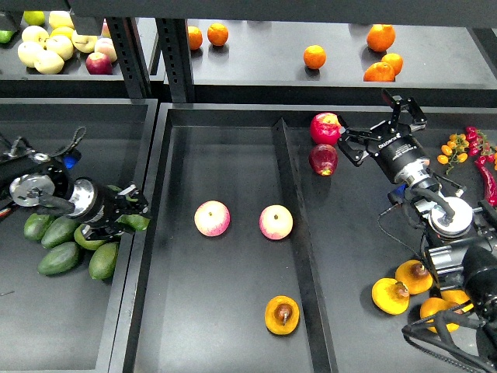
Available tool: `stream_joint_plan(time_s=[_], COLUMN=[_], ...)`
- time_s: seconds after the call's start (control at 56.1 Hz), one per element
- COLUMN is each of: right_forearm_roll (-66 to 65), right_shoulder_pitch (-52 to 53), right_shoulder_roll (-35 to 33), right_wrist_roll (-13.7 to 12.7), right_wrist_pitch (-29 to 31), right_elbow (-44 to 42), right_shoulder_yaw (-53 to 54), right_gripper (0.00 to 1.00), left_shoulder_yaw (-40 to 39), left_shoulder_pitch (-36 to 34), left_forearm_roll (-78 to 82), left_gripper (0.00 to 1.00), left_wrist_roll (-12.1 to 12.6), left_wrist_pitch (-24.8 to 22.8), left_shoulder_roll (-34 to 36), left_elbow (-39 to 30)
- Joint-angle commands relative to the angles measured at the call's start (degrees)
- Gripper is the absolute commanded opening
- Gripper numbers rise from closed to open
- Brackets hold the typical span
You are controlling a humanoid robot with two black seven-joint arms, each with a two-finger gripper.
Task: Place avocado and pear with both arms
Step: 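Lift the avocado and carry it into the bin of green fruits, then lower the avocado among the green fruits and open the left gripper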
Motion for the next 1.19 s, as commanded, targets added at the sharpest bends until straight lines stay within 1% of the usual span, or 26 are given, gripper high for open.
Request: stream_joint_plan(time_s=[0.0, 0.143, 0.356, 0.41, 0.517, 0.713, 0.731, 0.82, 0.873, 0.909, 1.069, 1.176], right_forearm_roll=[0.0, 0.0, 0.0, 0.0, 0.0, 0.0, 0.0, 0.0, 0.0, 0.0, 0.0, 0.0], right_shoulder_pitch=[0.1, 0.1, 0.1, 0.1, 0.1, 0.1, 0.1, 0.1, 0.1, 0.1, 0.1, 0.2], right_shoulder_roll=[0.0, 0.0, 0.0, 0.0, 0.0, 0.0, 0.0, 0.0, 0.0, 0.0, 0.0, 0.0], right_wrist_roll=[0.0, 0.0, 0.0, 0.0, 0.0, 0.0, 0.0, 0.0, 0.0, 0.0, -0.1, -0.2], right_wrist_pitch=[0.0, 0.0, 0.0, 0.0, 0.0, 0.0, 0.0, 0.0, 0.0, 0.0, 0.0, 0.0], right_elbow=[0.1, 0.1, 0.1, 0.1, 0.1, 0.1, 0.1, 0.1, 0.1, 0.1, 0.1, 0.1], right_shoulder_yaw=[-0.1, -0.1, 0.0, -0.1, -0.1, -0.1, 0.0, 0.0, -0.1, 0.0, -0.2, -0.3], right_gripper=[1.0, 1.0, 1.0, 1.0, 1.0, 1.0, 1.0, 1.0, 1.0, 1.0, 1.0, 1.0], left_shoulder_yaw=[-0.4, -2.4, -2.6, -2.6, -2.7, -3.2, -3.8, -5.0, -6.1, -6.8, -12.6, -21.1], left_shoulder_pitch=[3.1, 6.3, 6.6, 6.7, 6.8, 6.8, 6.7, 6.5, 6.4, 6.3, 6.2, 6.8], left_forearm_roll=[0.1, 0.4, 0.4, 0.4, 0.4, 0.4, 0.3, 0.3, 0.3, 0.3, -0.3, -0.9], left_gripper=[0.39, 0.39, 0.42, 0.46, 0.57, 0.67, 0.71, 0.81, 0.94, 0.99, 0.99, 0.99], left_wrist_roll=[0.0, 0.0, 0.0, 0.0, 0.0, 0.0, 0.0, 0.0, 0.0, 0.0, 0.0, 0.0], left_wrist_pitch=[0.0, 0.0, 0.0, 0.0, 0.0, 0.0, 0.0, 0.0, 0.0, 0.0, 0.0, 0.0], left_shoulder_roll=[0.7, 0.2, -0.3, -0.4, -0.5, -0.6, -0.6, -0.5, -0.5, -0.4, 0.2, -0.5], left_elbow=[0.1, 0.7, 1.1, 1.1, 1.3, 1.5, 1.8, 1.9, 2.0, 2.1, 2.3, 2.5])
